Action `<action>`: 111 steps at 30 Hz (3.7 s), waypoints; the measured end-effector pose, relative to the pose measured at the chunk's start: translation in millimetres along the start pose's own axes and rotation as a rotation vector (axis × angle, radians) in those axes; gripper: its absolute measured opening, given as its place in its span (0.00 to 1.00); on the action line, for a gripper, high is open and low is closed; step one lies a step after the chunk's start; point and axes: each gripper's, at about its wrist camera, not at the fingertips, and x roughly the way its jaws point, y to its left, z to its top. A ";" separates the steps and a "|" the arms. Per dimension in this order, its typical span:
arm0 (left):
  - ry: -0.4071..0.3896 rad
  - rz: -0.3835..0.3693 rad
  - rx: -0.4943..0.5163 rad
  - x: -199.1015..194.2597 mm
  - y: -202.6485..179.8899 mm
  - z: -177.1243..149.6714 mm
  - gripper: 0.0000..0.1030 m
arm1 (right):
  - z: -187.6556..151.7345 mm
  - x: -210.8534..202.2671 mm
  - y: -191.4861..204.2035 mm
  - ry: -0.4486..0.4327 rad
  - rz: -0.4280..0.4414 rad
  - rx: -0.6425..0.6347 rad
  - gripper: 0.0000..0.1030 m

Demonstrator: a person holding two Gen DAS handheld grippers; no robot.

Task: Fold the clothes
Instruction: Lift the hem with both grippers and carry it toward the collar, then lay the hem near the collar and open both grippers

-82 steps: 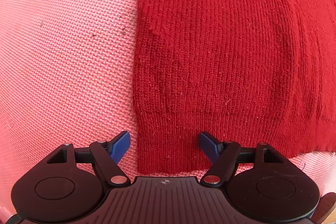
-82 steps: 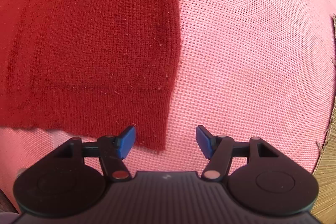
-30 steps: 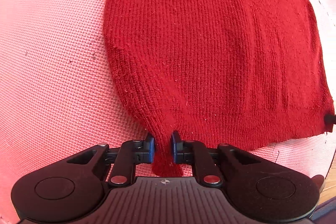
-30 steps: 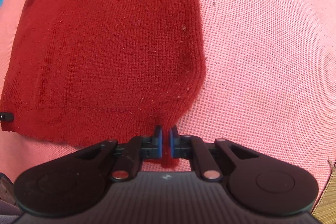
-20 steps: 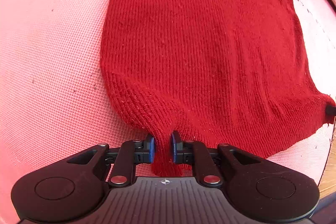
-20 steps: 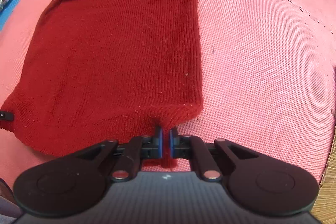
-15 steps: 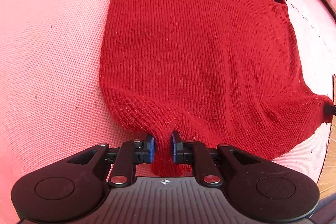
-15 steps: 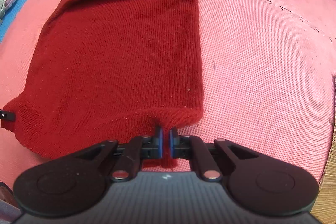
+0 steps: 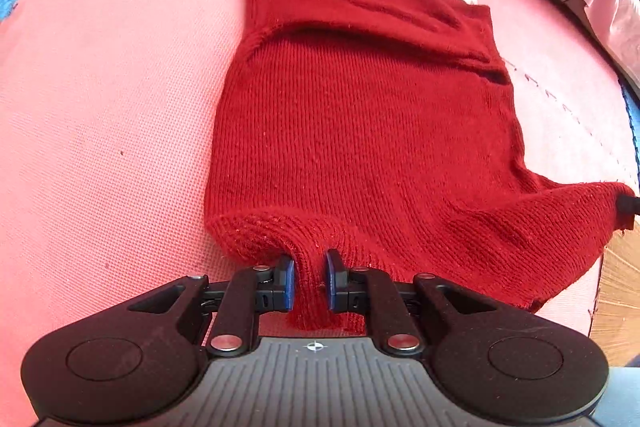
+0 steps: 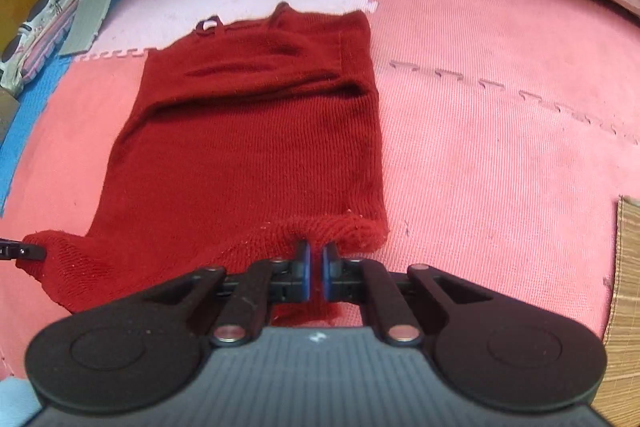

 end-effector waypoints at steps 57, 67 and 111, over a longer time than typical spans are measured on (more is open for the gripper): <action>0.065 0.019 -0.040 15.5 17.2 350.0 0.12 | 287.5 80.7 -26.2 0.013 -0.042 0.300 0.06; 0.148 0.034 -0.080 120.8 29.6 414.4 0.12 | 331.4 189.6 -57.2 0.103 -0.054 0.323 0.06; 0.134 0.266 -0.014 258.4 102.0 489.3 0.10 | 359.3 364.4 -58.6 0.077 -0.223 0.317 0.08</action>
